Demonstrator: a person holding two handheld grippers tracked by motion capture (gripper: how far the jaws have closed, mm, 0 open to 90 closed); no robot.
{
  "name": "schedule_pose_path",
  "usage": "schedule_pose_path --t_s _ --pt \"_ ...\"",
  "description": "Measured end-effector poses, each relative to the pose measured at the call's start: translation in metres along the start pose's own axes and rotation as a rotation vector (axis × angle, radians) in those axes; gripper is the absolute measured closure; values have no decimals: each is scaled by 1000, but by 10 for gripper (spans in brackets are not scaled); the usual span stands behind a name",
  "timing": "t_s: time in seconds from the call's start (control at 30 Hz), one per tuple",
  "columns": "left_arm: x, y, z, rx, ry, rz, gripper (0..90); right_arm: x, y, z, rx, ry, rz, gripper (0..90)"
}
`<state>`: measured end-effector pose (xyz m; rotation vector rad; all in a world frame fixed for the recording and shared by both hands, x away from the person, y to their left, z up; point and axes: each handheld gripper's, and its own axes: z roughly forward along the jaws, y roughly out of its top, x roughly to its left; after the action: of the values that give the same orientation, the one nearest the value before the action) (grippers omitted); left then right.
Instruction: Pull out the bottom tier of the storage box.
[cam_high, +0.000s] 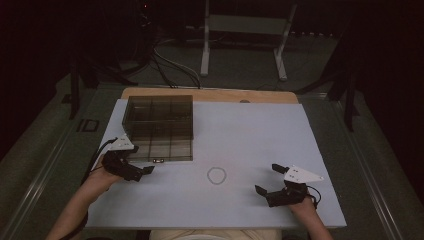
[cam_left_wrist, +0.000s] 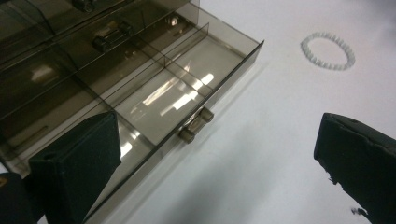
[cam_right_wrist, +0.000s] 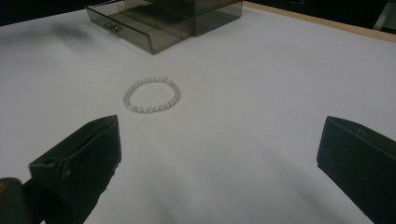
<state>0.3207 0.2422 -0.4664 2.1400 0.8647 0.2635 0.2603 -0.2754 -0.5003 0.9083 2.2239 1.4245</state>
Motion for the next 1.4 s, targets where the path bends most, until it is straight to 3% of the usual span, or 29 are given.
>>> schedule_pose_path --t_s 0.23,0.33,0.67,0.8,0.87,0.97,1.4 --pt "-14 -14 13 -43 -29 -40 20 0 0 0 0 -1 1 0" --pt "-19 -19 19 -45 -31 -34 20 0 0 0 0 0 0 0" --pt "-34 -33 29 -16 29 -32 19 0 0 0 2 2 -5 0" --pt "-35 -38 32 -26 29 -44 19 1 0 0 5 0 -7 0" --pt "-35 -39 33 -2 18 -51 19 0 0 0 6 0 -7 0" --pt "-38 -39 33 13 22 -25 6 0 0 1 7 2 -7 0" --pt "-36 -43 29 -21 52 -26 6 1 0 2 16 5 -17 0"
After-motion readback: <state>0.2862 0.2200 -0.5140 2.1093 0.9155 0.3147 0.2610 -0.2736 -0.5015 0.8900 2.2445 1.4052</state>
